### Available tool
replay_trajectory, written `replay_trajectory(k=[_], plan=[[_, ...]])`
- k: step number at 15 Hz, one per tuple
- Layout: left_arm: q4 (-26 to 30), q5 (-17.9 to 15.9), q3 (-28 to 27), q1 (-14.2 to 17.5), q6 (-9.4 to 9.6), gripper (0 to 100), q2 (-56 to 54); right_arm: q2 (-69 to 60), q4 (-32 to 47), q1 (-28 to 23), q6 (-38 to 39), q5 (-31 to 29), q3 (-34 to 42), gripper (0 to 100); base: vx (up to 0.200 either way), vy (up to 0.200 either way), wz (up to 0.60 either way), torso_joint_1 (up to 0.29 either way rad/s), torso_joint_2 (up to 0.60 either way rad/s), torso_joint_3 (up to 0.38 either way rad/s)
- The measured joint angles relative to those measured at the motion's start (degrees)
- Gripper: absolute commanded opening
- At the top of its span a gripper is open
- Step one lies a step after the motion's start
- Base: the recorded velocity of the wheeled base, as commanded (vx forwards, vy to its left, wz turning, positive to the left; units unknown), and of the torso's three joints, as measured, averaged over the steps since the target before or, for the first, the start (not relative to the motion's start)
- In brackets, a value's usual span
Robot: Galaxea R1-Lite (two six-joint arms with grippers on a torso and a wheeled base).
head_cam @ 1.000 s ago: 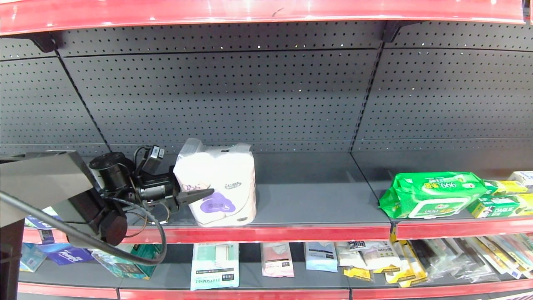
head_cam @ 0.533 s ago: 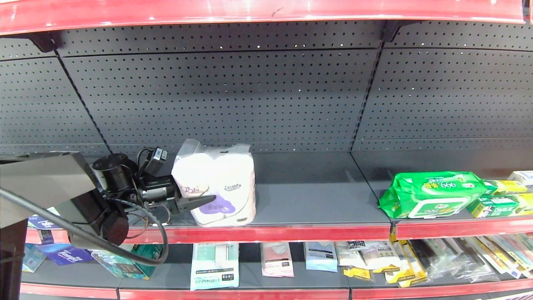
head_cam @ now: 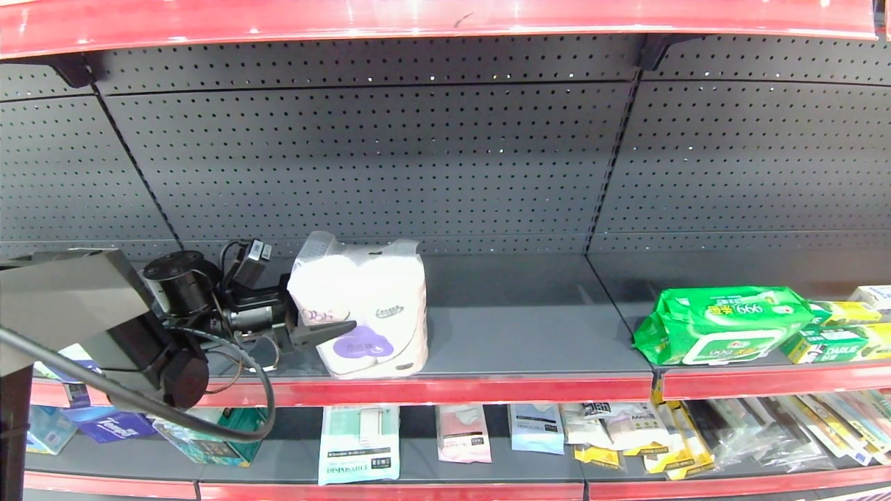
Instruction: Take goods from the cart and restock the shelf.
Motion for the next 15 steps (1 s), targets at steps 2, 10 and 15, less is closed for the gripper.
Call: replay_trajectory(k=[2, 10, 15], plan=[[0.0, 0.0, 0.0, 0.6, -1.76, 100, -1.7, 0.0, 0.0, 0.0, 0.0, 0.0, 0.0, 0, 0.0, 0.0, 0.0, 0.0, 0.0, 0.0], [0.0, 7.4, -6.4, 2.3, -9.53, 100, -9.5, 0.0, -0.1, 0.0, 0.0, 0.2, 0.0, 0, 0.0, 0.0, 0.0, 0.0, 0.0, 0.0], [0.0, 22.7, -7.0, 2.8, -13.53, 100, -13.4, 0.0, -0.1, 0.2, 0.0, 0.4, 0.0, 0, 0.0, 0.0, 0.0, 0.0, 0.0, 0.0]])
